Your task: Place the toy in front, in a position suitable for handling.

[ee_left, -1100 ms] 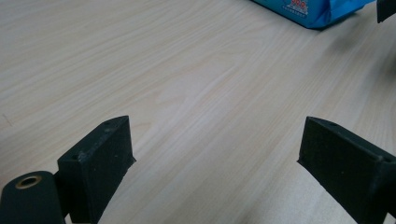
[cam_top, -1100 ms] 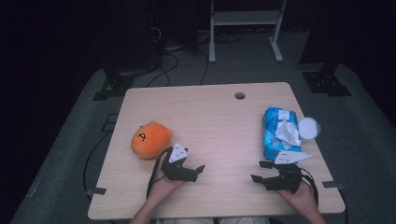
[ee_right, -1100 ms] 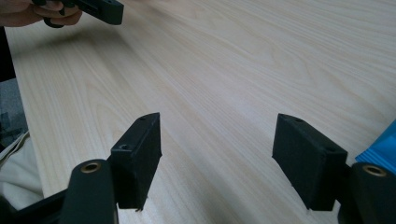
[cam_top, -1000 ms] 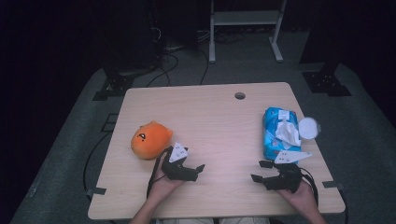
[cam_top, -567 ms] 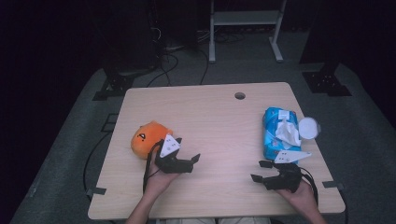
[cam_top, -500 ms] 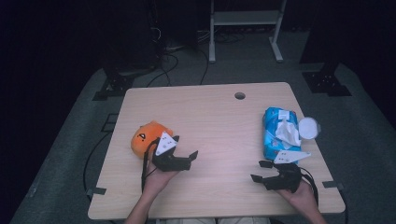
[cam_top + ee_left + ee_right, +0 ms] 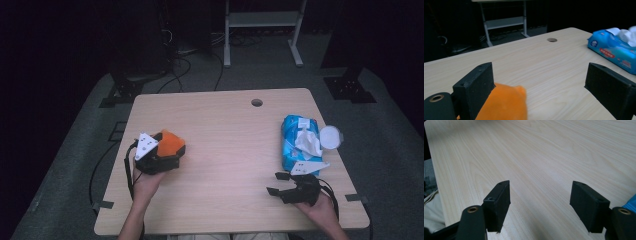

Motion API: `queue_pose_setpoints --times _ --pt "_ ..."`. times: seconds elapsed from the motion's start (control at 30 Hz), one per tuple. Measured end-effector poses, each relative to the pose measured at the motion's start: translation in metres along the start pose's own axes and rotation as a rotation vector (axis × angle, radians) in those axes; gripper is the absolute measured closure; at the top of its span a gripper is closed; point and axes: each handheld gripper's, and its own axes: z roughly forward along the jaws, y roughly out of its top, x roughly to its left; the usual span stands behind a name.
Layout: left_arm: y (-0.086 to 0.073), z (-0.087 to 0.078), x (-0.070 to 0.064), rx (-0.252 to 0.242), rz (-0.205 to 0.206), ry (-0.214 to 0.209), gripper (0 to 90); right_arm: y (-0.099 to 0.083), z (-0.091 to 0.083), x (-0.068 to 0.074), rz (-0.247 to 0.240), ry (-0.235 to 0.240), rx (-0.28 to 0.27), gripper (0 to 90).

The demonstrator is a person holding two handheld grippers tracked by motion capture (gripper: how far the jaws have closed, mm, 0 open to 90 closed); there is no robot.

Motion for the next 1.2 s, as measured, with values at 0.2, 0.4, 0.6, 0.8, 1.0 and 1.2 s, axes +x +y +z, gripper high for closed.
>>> queue_pose_setpoints --times 0.2,0.4,0.6,0.8,1.0,1.2 --pt "-0.006 -0.009 0.022 0.001 -0.012 0.076 8.0 0.001 0.000 0.002 -0.007 0.002 0.001 31.3" --pt "-0.018 -0.010 0.041 0.025 -0.047 0.127 8.0 0.001 0.002 0.002 -0.010 0.007 0.011 31.3" --pt "-0.027 -0.007 0.049 0.063 -0.069 0.131 8.0 0.001 0.004 0.003 -0.017 0.011 0.018 31.3" --pt "-0.037 0.000 0.054 0.101 -0.080 0.139 8.0 0.001 0.004 0.005 -0.023 0.014 0.023 31.3" --pt "-0.048 0.011 0.053 0.199 -0.046 0.143 8.6 0.002 0.005 0.006 -0.024 0.016 0.028 31.3" --pt "-0.048 0.009 0.048 0.215 0.003 0.160 28.0 0.002 0.005 0.007 -0.028 0.014 0.027 31.4"
